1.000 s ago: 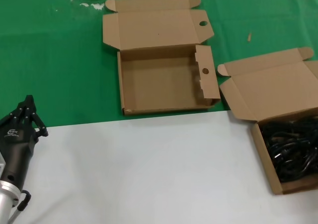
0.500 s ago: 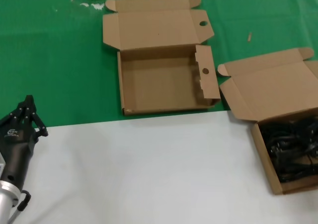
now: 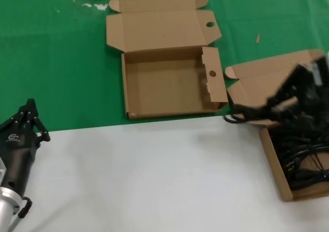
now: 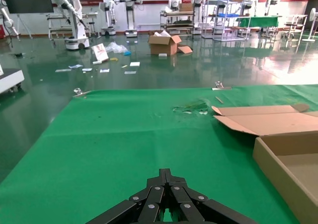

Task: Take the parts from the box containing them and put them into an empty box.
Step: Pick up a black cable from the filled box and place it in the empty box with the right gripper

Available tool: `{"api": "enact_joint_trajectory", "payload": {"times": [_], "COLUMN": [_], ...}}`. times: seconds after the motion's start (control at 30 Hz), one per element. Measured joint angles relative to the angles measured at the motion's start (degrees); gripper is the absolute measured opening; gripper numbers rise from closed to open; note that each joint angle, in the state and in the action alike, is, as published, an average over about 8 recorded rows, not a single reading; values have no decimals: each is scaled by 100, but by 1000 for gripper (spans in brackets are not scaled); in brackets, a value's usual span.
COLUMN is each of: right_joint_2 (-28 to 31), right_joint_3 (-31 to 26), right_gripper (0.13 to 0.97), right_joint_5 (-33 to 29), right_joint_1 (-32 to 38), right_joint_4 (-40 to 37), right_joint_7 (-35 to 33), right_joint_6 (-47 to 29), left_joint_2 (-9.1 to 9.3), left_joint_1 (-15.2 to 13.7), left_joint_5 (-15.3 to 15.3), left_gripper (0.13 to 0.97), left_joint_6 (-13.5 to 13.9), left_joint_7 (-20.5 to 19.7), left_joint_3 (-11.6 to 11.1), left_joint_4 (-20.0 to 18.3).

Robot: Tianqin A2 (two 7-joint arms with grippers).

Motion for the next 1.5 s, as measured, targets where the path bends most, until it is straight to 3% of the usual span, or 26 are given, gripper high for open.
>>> {"api": "enact_joint_trajectory", "payload": {"times": [0.23,0.73,1.2,1.5], "right_joint_2": [-1006,-2921,-3809,-3831], "right_joint_3": [-370,-1100,-1196,-1101], "right_gripper": [181,181,189,258], "right_joint_5": [-459,-1287,-1249,-1124], "right_joint_1": [519,823,872,749], "right_joint_4": [-325,-2559,-4501,-4531], "right_joint_7": [68,-1308,-2821,-2805], "right_joint_6": [321,1729,2736,2857], "left_joint_2": [0,0,0,0], "left_joint_1": [0,0,0,0], "left_joint_5": [-1,-1,-1,-1], "left_gripper": [140,140,140,140], "left_joint_6": [0,0,0,0], "left_joint_7": [0,0,0,0], "left_joint_3": [0,0,0,0], "left_joint_4": [0,0,0,0]}}
